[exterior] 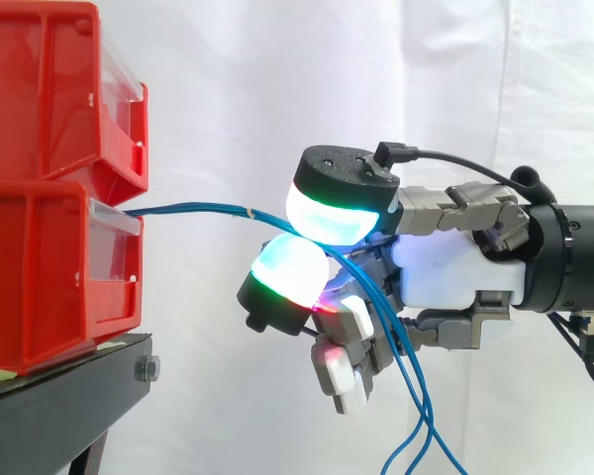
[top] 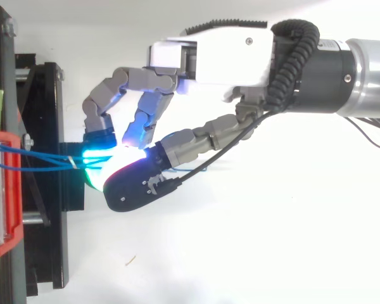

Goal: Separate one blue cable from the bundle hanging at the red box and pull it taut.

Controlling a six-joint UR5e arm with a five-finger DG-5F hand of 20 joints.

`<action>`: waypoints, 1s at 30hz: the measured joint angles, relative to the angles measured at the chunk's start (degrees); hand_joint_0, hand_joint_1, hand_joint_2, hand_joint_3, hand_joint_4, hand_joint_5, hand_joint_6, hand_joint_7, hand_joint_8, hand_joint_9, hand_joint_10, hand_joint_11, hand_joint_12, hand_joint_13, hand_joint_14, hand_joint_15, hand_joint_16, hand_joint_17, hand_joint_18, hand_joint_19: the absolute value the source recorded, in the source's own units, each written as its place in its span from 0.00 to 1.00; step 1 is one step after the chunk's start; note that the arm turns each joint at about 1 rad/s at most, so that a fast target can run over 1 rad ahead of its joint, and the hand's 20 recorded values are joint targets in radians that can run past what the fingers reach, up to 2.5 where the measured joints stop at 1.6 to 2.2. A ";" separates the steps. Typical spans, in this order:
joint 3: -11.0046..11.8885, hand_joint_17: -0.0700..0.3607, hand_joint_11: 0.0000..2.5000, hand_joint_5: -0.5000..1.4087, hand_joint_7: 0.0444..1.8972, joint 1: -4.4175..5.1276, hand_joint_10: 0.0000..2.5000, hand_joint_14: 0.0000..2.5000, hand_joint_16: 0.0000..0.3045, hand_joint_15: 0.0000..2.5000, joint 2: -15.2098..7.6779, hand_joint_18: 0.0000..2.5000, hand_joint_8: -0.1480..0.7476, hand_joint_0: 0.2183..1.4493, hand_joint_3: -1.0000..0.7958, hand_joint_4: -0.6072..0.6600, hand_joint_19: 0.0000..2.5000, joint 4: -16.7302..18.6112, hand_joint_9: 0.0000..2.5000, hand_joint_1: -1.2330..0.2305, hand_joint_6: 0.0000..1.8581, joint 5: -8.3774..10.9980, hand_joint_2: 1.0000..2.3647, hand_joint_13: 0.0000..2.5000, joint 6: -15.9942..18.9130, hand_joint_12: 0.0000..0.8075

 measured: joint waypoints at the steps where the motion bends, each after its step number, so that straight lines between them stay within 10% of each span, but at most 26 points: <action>1: 0.00 0.40 0.36 0.19 0.58 0.00 0.01 0.01 0.15 0.22 0.00 0.40 0.59 0.34 0.45 0.54 0.19 0.01 0.44 0.30 0.50 0.11 0.01 0.42 -0.06 0.48; 30: -0.02 0.38 0.37 0.18 0.54 0.49 0.01 0.01 0.13 0.23 -0.02 0.39 0.55 0.32 0.29 0.58 0.22 0.28 0.44 0.52 0.47 3.43 0.00 0.42 -1.23 0.46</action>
